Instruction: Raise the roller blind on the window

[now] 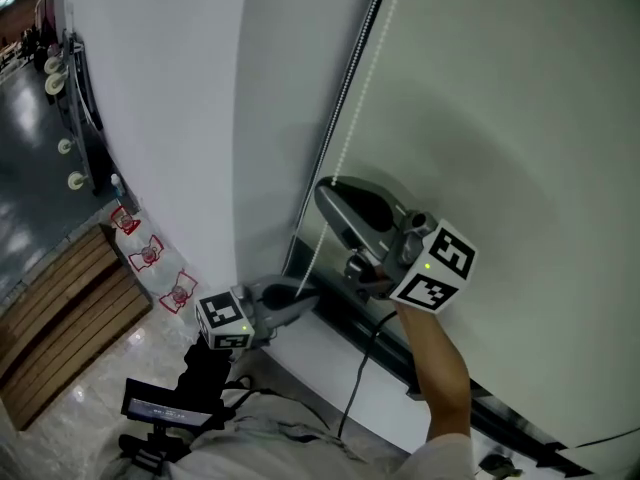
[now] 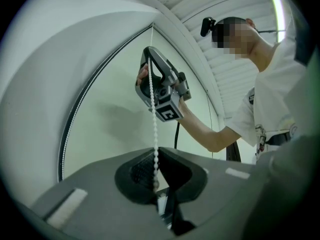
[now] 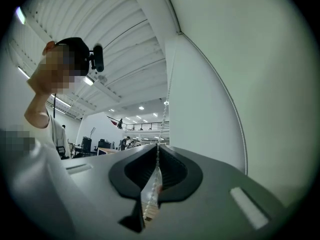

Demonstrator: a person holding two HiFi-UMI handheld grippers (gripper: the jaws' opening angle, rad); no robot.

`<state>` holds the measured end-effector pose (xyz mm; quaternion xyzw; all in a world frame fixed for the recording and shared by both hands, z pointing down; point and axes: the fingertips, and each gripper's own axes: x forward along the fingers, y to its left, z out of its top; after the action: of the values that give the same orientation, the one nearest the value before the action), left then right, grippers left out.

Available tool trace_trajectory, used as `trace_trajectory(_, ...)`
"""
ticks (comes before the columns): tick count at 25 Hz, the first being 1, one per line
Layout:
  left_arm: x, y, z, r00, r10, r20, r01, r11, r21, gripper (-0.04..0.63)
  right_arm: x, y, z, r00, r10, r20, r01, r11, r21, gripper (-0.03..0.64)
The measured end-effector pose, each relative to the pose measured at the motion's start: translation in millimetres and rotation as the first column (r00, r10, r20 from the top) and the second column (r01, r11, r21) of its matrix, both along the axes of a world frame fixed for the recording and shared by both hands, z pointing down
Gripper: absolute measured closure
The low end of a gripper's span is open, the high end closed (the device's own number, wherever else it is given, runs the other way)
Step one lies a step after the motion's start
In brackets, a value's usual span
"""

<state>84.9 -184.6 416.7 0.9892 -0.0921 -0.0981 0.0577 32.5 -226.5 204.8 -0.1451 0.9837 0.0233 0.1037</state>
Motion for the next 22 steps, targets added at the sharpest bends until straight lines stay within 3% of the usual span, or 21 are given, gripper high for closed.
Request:
trace_trajectory(11, -6, -4, 1, 1.000, -0.016, -0.010, 0.016, 1.000, -0.018, 0.597, -15, 8, 126, 0.985, -0.017, -0.170, -0.010, 0.988, -0.153, 0.603)
trace_trajectory(15, -8, -4, -1, 1.000, -0.022, -0.023, 0.021, 1.000, -0.017, 0.597, -9, 9, 138, 0.995, -0.032, -0.098, 0.010, 0.975, -0.222, 0.602)
trace_trajectory(18, -8, -4, -4, 0.999, -0.020, -0.033, 0.020, 1.000, -0.009, 0.597, -12, 12, 132, 0.991, -0.048, -0.128, 0.026, 0.986, -0.162, 0.598)
trace_trajectory(19, -9, -5, -6, 0.999, -0.020, -0.036, 0.020, 1.000, -0.007, 0.597, -14, 15, 130, 0.987, -0.068, -0.148, 0.047, 0.989, -0.141, 0.577)
trace_trajectory(21, -9, -4, -7, 0.999, -0.017, -0.041, 0.017, 1.000, -0.005, 0.597, -15, 16, 117, 0.984, -0.112, -0.139, 0.094, 0.987, -0.128, 0.453)
trace_trajectory(22, -8, -4, -8, 0.999, -0.015, -0.041, 0.015, 1.000, -0.004, 0.597, -13, 14, 105, 0.986, -0.121, -0.116, 0.106, 0.986, -0.126, 0.451)
